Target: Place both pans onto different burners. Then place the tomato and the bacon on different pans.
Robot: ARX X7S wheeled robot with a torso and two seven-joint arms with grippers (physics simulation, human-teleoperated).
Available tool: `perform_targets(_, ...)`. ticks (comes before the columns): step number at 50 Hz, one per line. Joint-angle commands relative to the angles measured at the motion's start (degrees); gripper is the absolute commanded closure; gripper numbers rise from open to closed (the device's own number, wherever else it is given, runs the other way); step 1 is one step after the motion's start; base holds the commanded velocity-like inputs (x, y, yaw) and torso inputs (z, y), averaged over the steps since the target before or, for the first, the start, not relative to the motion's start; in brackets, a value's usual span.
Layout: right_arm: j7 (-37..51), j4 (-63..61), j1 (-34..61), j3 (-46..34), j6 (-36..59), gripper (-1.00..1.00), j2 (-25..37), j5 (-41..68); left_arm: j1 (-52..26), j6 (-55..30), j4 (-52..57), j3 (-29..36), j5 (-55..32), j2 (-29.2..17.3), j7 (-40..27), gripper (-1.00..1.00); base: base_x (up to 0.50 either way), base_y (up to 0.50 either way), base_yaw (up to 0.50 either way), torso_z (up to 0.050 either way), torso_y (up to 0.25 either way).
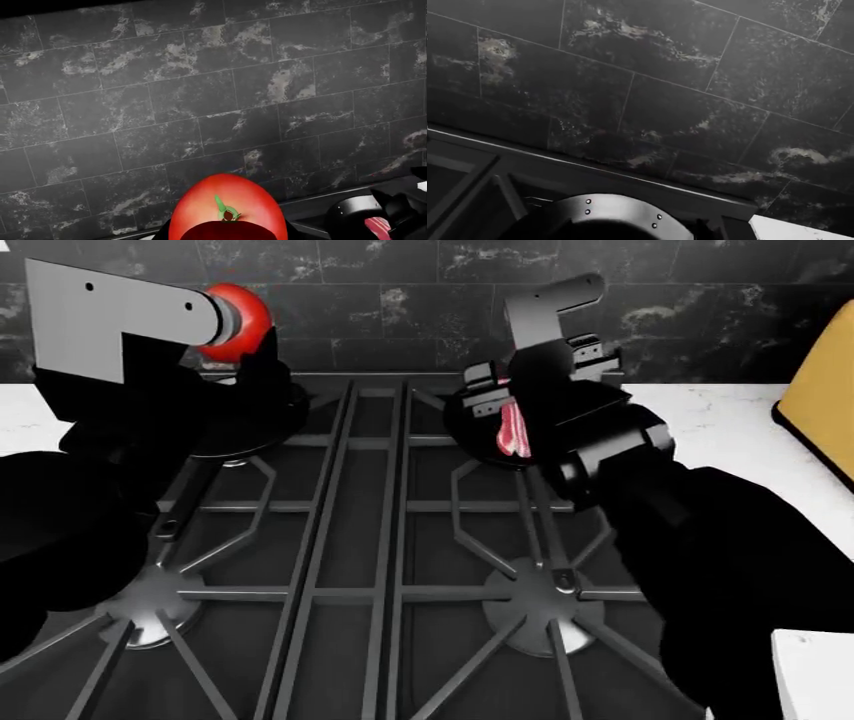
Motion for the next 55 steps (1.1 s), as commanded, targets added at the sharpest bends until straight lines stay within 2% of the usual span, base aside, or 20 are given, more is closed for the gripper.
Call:
perform_targets(1, 2.67, -5.56, 1.08, 0.61, 0.97, -1.0, 2.7, -0.76, -0.06, 0.49, 0.32, -0.43, -0.54, -0.21, -0.63, 1.0, 0.0, 0.0, 0.0, 0.0, 0.0)
perform_targets(7, 6.93, -14.91, 1.89, 1.36, 2.03, -1.0, 7.31, 0.2, -0.11, 0.32, 0.48, -0.42, -0.59, -0.27, -0.86, 1.0, 0.0, 0.0, 0.0, 0.0, 0.0)
perform_targets(13, 13.32, -30.64, 2.31, 2.96, 3.02, -1.0, 15.09, 2.32, -1.34, -1.08, -1.21, 0.11, -0.48, 0.04, -0.68, 1.0, 0.0, 0.0, 0.0, 0.0, 0.0)
perform_targets(25, 21.47, -50.27, 1.47, 5.3, 2.67, -1.0, 25.95, 4.91, -9.02, -8.41, -15.05, 3.0, 0.14, 2.86, 3.0, 1.0, 0.0, 0.0, 0.0, 0.0, 0.0)
perform_targets(37, 24.43, -56.91, 1.24, 6.38, 2.57, -1.0, 29.87, 5.95, -10.08, -7.56, -28.9, 6.05, 3.7, 8.58, 9.21, 1.0, 0.0, 0.0, 0.0, 0.0, 0.0)
perform_targets(46, 24.64, -57.52, 1.1, 6.45, 2.74, -1.0, 30.12, 5.99, -11.97, -4.24, -44.5, 10.06, 9.89, 15.78, 16.62, 1.0, 0.0, 0.0, 0.0, 0.0, 0.001)
perform_targets(55, 23.59, -55.75, 0.28, 6.5, 2.2, -1.0, 29.61, 5.78, -13.59, 0.38, -58.03, 11.54, 14.28, 20.99, 20.81, 1.0, 0.0, 0.0, 0.0, 0.0, 0.0)
